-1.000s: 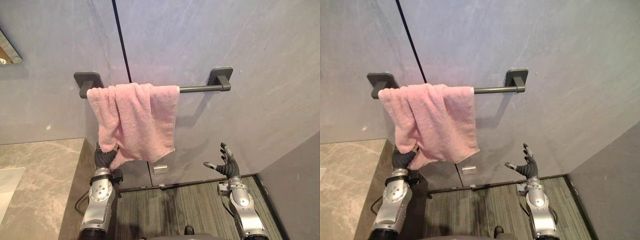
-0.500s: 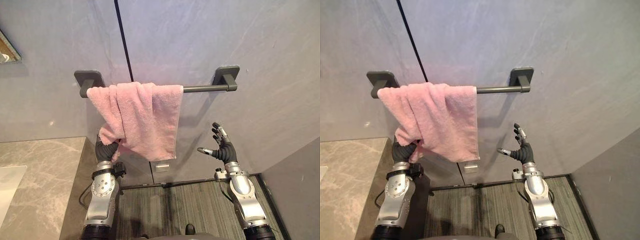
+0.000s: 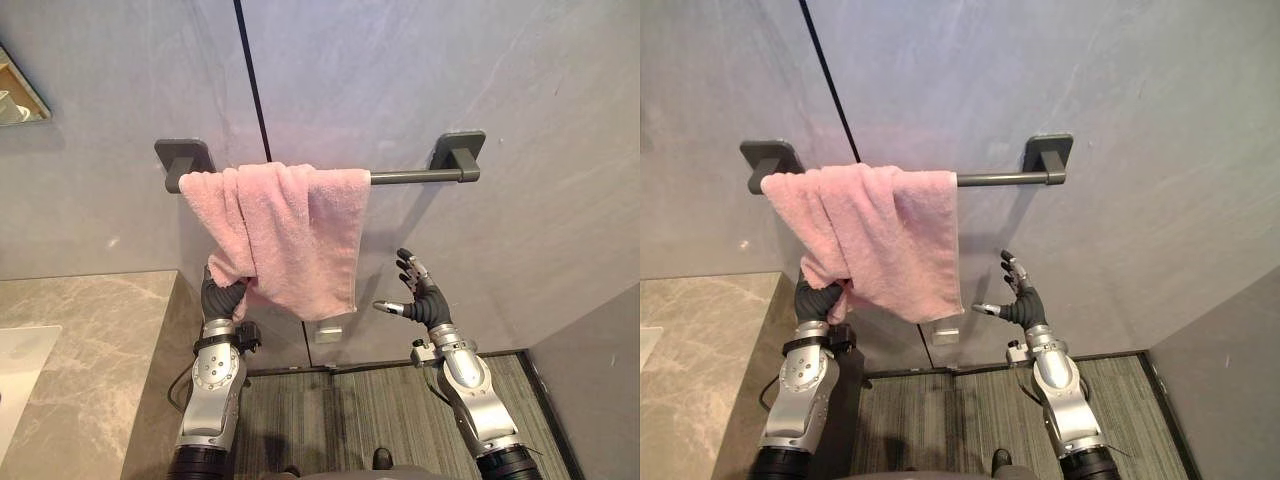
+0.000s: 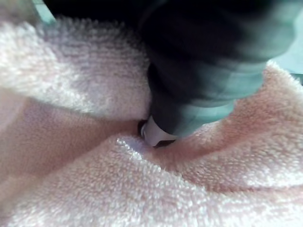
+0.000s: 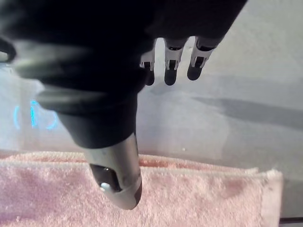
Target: Organize washtable
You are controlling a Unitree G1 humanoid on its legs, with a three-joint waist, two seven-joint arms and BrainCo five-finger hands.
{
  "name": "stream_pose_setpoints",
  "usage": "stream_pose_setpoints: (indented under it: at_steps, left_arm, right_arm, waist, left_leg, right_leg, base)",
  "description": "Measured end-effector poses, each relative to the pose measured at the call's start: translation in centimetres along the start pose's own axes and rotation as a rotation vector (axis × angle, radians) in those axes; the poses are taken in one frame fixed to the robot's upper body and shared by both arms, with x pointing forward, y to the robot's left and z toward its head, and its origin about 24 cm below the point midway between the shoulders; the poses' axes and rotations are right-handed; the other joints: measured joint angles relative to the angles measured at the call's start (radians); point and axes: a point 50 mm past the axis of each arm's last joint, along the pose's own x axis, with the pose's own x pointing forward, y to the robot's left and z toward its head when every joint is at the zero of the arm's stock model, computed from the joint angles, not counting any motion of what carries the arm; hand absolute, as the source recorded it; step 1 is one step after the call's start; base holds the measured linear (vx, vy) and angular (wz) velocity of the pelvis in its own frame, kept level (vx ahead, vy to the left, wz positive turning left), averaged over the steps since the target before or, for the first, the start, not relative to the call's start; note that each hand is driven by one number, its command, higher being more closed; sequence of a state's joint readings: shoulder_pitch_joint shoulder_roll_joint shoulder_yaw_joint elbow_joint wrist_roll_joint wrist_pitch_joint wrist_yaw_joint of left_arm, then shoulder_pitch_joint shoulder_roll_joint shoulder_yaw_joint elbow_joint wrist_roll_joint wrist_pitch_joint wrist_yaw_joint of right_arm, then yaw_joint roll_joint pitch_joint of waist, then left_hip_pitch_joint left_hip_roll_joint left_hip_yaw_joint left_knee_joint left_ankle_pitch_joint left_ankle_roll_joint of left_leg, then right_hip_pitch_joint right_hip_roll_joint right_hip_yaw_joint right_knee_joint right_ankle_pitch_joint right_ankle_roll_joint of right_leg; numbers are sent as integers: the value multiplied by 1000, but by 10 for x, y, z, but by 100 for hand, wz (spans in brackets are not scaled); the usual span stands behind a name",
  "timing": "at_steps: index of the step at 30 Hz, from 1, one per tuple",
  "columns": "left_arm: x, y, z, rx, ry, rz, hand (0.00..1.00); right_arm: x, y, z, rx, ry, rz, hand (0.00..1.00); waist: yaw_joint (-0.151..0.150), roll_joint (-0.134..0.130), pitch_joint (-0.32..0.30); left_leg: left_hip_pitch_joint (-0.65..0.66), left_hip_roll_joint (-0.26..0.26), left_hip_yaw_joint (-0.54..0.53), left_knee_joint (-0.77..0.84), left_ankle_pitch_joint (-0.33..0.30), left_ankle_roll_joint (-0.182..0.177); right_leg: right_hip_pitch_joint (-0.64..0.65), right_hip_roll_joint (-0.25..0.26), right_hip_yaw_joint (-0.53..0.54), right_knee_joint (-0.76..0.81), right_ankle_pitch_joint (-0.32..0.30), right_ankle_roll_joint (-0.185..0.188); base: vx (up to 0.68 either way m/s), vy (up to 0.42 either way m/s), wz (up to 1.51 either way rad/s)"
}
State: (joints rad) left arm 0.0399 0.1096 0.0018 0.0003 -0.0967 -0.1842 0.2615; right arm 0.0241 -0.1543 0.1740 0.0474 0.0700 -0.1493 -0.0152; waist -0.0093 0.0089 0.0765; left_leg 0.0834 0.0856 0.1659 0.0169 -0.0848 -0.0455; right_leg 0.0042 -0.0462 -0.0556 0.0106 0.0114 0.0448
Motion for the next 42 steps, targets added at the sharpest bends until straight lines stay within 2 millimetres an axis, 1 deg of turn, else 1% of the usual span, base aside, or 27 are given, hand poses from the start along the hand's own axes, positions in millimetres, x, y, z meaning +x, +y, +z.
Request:
stream_pose_setpoints:
  at_steps: [1,7,8,13,21,31,33,38,42]
  left_arm:
    - [0,0,0,0,2,-2,100]
    - [-2,-5,-5,1,23,-19,100]
    - [-2,-5,-6,1,28,-19,100]
    - [-4,-8,-8,-3,38,-29,100]
    - [-5,-9,-9,-4,41,-40,100]
    - [-9,-7,-13,1,60,-47,100]
    - [-9,-7,-13,1,60,-47,100]
    - [-9,-7,-13,1,61,-48,100]
    - [-9,-7,-13,1,62,-48,100]
  right_arm:
    - [1,4,-4,4,20,13,0]
    - [7,14,1,16,-4,49,0]
    - [7,15,0,19,-1,57,100]
    - [10,21,-10,20,43,80,100]
    - [15,21,-5,14,23,77,100]
    - [18,17,-2,13,11,55,100]
    - [18,14,-2,14,11,40,100]
    - [17,10,-10,13,48,25,100]
    - [17,10,-10,17,47,22,100]
  waist:
    - [0,0,0]
    - [0,0,0]
    - [0,0,0]
    - [3,0,0]
    - [22,-1,-1]
    - [24,-7,-5]
    - [24,-9,-6]
    - [24,-13,-9]
    - [24,-16,-10]
  left_leg:
    - [0,0,0,0,0,0]
    - [0,0,-6,0,0,0]
    - [0,0,-9,0,1,0]
    - [-2,0,-17,1,1,0]
    - [-7,0,-25,1,2,0]
    - [-11,1,-32,1,6,0]
    - [-10,1,-32,1,6,0]
    - [-11,1,-32,1,6,0]
    - [-11,1,-32,1,6,0]
  right_leg:
    - [0,0,0,0,0,0]
    - [6,0,-4,-5,0,0]
    - [7,0,-6,-7,0,0]
    - [10,0,-13,-11,0,0]
    - [11,1,-16,-13,0,0]
    - [12,1,-24,-13,0,-1]
    - [12,1,-24,-13,0,-1]
    - [12,1,-24,-14,0,-1]
    - [12,1,-24,-14,0,-1]
  base:
    - [0,0,0]
    - [-2,-1,1]
    - [-8,-6,6]
    - [-3,-3,4]
    - [0,0,0]
    - [-5,-1,2]
    - [0,0,0]
    - [0,0,0]
    - [0,0,0]
